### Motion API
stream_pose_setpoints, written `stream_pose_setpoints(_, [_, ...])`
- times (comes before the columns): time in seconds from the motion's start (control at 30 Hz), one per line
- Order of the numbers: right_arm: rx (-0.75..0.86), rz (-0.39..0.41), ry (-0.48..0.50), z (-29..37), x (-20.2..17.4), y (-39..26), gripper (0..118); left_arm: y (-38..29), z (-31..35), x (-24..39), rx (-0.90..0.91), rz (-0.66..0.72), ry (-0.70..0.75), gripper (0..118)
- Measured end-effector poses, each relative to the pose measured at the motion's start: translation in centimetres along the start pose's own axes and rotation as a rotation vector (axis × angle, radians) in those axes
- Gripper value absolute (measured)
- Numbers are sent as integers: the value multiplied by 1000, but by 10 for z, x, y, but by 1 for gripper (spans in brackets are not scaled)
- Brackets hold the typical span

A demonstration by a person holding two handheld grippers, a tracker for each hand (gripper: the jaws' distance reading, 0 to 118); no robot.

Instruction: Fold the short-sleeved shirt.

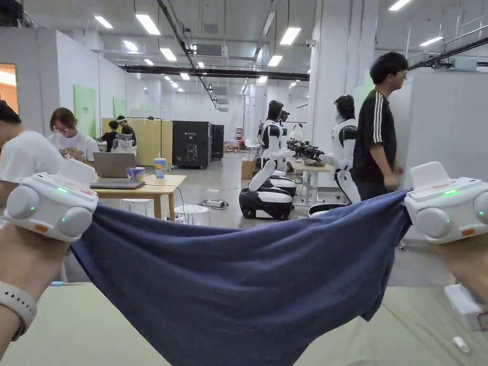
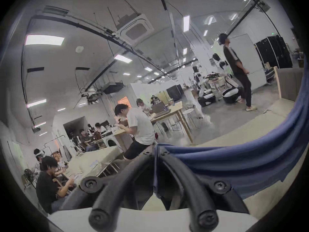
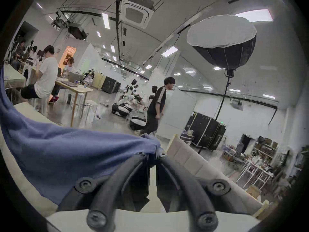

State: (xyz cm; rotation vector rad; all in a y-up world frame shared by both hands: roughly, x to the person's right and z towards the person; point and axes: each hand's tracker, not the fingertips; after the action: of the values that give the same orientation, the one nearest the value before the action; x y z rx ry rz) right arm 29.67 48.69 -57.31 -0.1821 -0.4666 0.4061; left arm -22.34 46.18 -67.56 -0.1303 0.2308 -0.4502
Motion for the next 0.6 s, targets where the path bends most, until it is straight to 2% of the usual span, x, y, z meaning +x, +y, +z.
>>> stream_pose_setpoints(0.2, [-46,-37,8,-33,-10,-25,6,-8,-11,14,-13,8,-4,0])
stream_pose_setpoints(0.43, [-138,-30,42,-54,-61,-107,6,-90,-35,66,-170,6,-65,0])
stream_pose_setpoints(0.6, [-223,-3,70,-56,-76,-156,6,-142,-31,79,-236,31,-106,0])
